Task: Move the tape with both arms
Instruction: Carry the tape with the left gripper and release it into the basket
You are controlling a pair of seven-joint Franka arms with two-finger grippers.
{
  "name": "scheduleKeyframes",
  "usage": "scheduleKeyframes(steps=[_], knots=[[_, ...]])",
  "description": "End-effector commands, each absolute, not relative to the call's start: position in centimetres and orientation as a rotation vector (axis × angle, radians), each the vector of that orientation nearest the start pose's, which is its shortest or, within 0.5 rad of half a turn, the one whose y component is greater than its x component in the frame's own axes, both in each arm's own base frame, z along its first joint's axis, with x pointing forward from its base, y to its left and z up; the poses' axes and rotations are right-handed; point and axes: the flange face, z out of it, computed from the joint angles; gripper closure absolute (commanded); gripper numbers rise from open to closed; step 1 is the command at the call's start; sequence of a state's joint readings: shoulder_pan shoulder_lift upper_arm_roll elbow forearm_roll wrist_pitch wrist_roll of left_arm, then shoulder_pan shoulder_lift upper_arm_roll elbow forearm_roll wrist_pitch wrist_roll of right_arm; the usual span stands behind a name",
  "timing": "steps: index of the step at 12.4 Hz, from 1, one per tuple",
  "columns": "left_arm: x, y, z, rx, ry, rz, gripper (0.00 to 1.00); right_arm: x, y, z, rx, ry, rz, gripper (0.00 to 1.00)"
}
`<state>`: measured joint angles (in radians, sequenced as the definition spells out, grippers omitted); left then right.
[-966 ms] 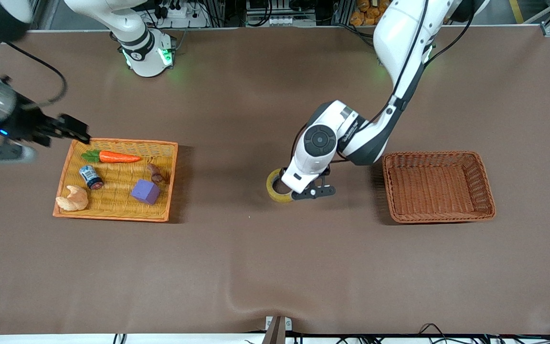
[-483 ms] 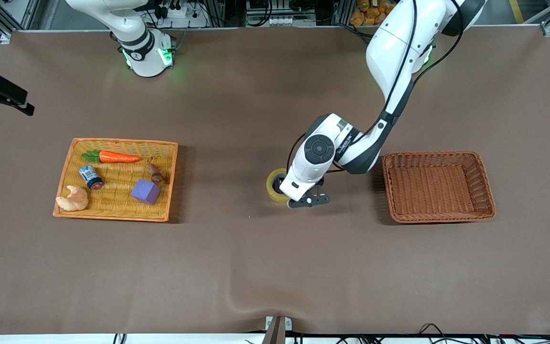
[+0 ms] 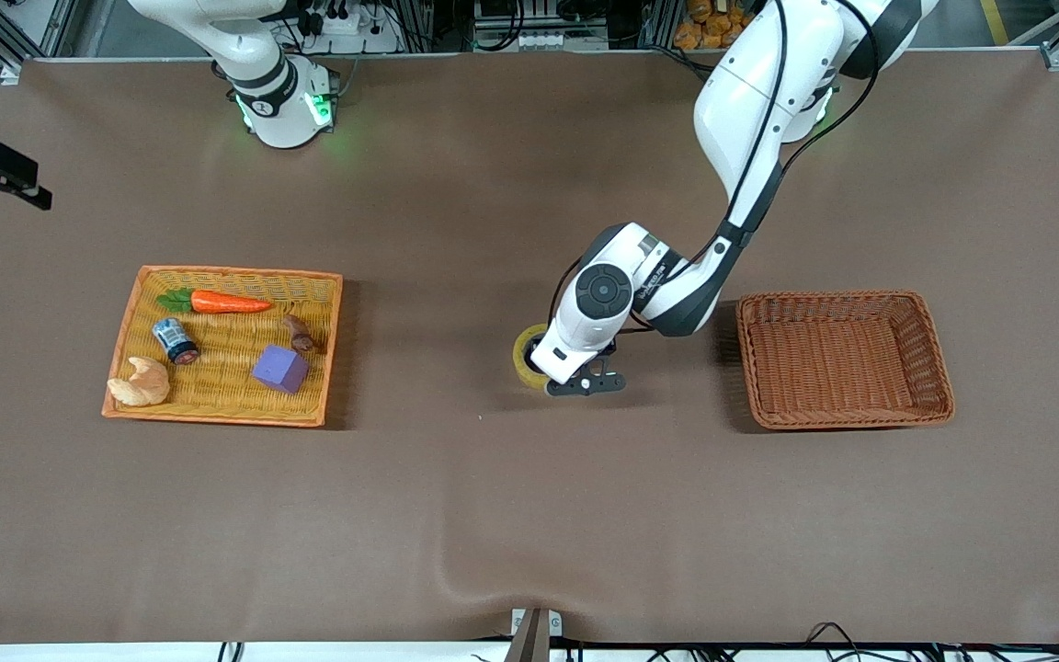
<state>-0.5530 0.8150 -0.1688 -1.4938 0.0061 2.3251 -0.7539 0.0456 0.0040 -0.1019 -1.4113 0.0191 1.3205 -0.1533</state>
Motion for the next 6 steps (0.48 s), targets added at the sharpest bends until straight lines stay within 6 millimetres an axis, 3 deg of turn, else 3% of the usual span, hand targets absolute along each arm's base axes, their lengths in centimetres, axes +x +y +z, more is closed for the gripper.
scheduleKeyframes(steps=[1, 4, 6], knots=[[55.6, -46.2, 19.6, -3.253, 0.005, 0.056, 1.00, 50.4, -2.5, 68.6, -3.115, -0.152, 0.183, 0.00], [57.0, -44.9, 22.9, -3.258, -0.012, 0.016, 1.00, 49.1, -2.4, 69.8, -3.115, -0.162, 0.156, 0.00], [58.5, -42.2, 28.0, -3.243, -0.062, 0.005, 1.00, 48.9, -2.8, 68.3, -3.112, -0.184, 0.141, 0.00]])
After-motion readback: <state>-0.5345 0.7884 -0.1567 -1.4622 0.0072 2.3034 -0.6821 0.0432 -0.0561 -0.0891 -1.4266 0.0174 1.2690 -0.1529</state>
